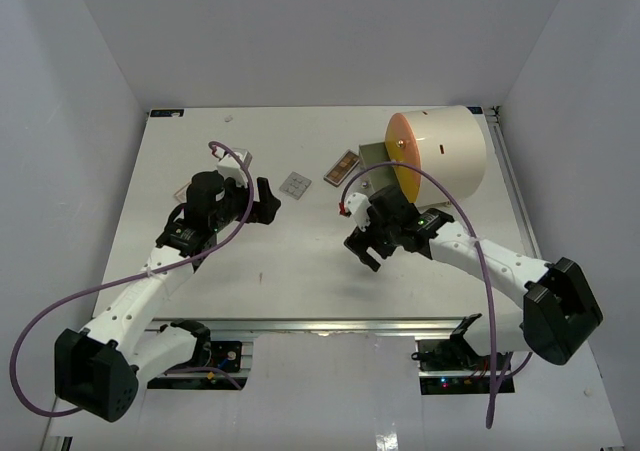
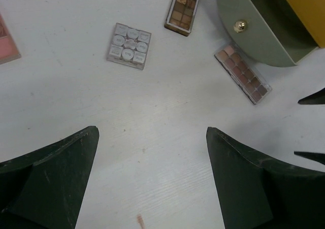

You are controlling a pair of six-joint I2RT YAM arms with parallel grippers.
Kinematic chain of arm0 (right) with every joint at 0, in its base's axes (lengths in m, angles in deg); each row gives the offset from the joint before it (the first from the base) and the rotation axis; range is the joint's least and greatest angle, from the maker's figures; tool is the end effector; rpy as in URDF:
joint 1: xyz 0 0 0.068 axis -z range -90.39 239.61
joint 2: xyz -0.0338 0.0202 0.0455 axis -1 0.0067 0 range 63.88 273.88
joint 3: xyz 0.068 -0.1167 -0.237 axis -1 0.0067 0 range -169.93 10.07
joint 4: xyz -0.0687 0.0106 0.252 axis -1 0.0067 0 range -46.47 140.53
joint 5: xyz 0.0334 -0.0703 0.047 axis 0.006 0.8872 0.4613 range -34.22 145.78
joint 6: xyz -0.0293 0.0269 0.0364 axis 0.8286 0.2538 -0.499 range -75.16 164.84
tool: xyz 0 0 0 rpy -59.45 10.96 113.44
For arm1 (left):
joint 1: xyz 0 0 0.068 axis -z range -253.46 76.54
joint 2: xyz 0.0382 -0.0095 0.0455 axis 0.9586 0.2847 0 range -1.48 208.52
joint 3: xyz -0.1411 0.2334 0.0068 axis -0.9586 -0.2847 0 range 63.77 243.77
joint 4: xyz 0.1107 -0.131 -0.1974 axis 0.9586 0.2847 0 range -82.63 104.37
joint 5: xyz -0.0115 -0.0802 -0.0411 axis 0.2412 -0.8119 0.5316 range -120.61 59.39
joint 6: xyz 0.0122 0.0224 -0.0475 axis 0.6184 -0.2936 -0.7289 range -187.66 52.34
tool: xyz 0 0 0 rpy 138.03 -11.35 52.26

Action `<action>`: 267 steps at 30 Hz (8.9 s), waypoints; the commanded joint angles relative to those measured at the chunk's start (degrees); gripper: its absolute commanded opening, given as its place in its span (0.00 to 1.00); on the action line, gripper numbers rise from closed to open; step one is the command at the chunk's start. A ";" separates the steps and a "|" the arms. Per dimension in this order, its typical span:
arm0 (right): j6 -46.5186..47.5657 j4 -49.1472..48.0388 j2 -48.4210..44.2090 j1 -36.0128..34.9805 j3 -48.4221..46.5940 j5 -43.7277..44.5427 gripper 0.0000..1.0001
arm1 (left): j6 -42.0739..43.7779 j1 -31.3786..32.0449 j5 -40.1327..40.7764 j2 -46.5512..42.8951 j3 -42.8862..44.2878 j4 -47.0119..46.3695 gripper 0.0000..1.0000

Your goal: Organize the makeup

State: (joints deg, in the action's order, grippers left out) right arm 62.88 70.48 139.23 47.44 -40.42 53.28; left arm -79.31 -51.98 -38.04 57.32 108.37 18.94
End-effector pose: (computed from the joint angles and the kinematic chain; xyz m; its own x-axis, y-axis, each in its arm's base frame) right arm 0.1978 0.1815 0.2341 -0.3399 -0.7255 -0.5984 -0.8372 0.5233 -0.1589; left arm 0.2159 -0.0899 0.2899 -0.4915 -0.0219 -0.8706 0.3800 0.8941 -0.2370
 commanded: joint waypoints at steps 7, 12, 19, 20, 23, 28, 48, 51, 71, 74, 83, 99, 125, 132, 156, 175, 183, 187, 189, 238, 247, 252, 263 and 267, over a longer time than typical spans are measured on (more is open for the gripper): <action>-17.70 -15.03 7.55 -0.10 1.62 18.91 0.90 | 3.11 -0.20 3.73 -5.31 -2.55 2.83 0.98; -20.00 -16.59 10.57 0.92 1.25 18.03 0.90 | 3.06 -0.20 3.54 -6.40 -2.89 3.02 0.98; -21.17 -19.93 12.15 3.89 3.48 15.90 0.90 | 3.12 -0.20 2.47 -6.29 -2.59 2.98 0.98; -21.20 -20.67 12.11 4.01 4.14 15.94 0.90 | 3.12 -0.20 2.35 -6.33 -2.59 2.94 0.98; -21.21 -22.51 12.36 4.03 5.56 16.84 0.90 | 3.10 -0.20 2.23 -6.51 -2.59 3.02 0.98; -22.10 -24.61 13.78 4.03 6.89 15.95 0.90 | 3.12 -0.20 2.17 -6.60 -2.59 3.02 0.98; -24.19 -30.52 17.42 6.11 6.06 16.27 0.96 | 2.95 -0.20 2.16 -6.92 -2.76 3.02 0.98; -23.50 -30.94 16.49 6.14 6.99 14.95 0.95 | 2.95 -0.20 2.07 -7.01 -2.76 3.02 0.98; -13.93 -31.31 6.25 6.14 12.45 9.63 0.31 | 2.86 -0.13 1.79 -7.65 -3.03 2.76 0.98; -9.28 -29.39 2.08 6.07 13.61 3.96 0.19 | 2.86 -0.20 1.72 -7.72 -3.03 2.75 0.98; -2.11 -20.60 -5.54 6.02 12.87 -8.56 0.08 | 2.66 -0.20 2.01 -7.77 -3.23 2.67 0.98; 4.26 -18.13 -8.60 6.05 -0.88 5.77 0.08 | 2.59 -0.20 2.69 -8.35 -3.47 2.58 0.98; 13.89 -33.10 10.28 2.09 -8.14 41.10 0.17 | 2.33 -0.20 1.36 -8.97 -3.47 2.40 0.98; 13.91 -34.27 12.96 2.01 -8.40 42.10 0.33 | 2.33 -0.20 0.90 -8.82 -3.47 2.25 0.98; 5.82 -15.64 5.24 2.02 -13.43 25.70 0.79 | 2.40 -0.20 -2.18 -7.92 -4.23 1.18 0.98; 17.55 -3.90 -19.68 35.70 3.09 -64.62 0.90 | 1.26 7.07 -7.32 27.19 14.34 -6.82 0.98; 17.04 -4.13 -23.32 41.46 4.43 -70.30 0.90 | 4.65 9.73 2.08 52.75 37.49 -3.44 0.98; 16.33 -4.32 -24.35 42.22 4.35 -70.13 0.90 | 6.22 10.85 6.96 63.99 50.34 0.53 0.97; 15.98 -4.45 -24.55 43.39 4.26 -70.36 0.90 | 6.55 11.13 9.33 67.55 56.25 2.18 0.97; 12.19 -7.79 -24.72 46.65 6.55 -69.57 0.90 | -6.37 11.13 9.54 54.41 47.52 2.93 0.10; 11.86 -8.06 -25.09 46.81 6.66 -69.15 0.90 | -26.48 11.54 -4.08 52.16 44.85 -4.57 0.10; 11.46 -8.23 -25.30 47.35 6.70 -69.25 0.90 | -36.03 13.57 -8.22 56.15 47.28 -9.65 0.10; 11.13 -8.23 -25.43 47.97 6.46 -69.40 0.90 | -45.05 15.88 -7.41 61.16 50.50 -15.17 0.15; 11.22 -8.23 -25.51 47.97 6.55 -69.23 0.90 | -46.82 16.32 -5.69 61.17 50.44 -15.18 0.22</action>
State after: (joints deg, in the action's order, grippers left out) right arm 74.77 63.95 114.47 95.08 -34.03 -15.13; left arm -122.31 -36.17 -44.82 119.96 156.57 6.09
